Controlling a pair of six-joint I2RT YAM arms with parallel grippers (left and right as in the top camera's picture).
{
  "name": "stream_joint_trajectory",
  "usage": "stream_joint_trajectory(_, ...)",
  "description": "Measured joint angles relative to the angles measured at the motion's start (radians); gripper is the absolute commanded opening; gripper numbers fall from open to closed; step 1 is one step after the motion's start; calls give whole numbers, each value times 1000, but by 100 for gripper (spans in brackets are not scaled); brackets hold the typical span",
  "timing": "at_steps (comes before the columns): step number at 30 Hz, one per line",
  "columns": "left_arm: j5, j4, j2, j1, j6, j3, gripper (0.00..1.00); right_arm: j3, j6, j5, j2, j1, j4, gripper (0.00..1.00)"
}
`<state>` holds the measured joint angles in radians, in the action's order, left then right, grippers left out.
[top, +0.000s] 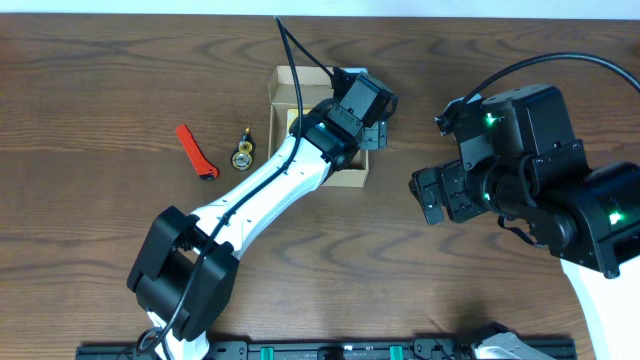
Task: Pack container
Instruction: 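Carry red stapler into the box and release with left gripper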
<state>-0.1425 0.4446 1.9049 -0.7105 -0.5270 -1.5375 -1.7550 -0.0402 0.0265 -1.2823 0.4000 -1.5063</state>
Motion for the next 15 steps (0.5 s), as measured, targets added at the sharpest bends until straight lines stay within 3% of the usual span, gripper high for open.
stream_joint_trajectory(8,-8,30,-39,0,7,0,80,0,0,0,0,0,0,99)
stream_joint_trajectory(15,-195,261,-263,36,-18,2,83,0,0,0,1,0,0,99)
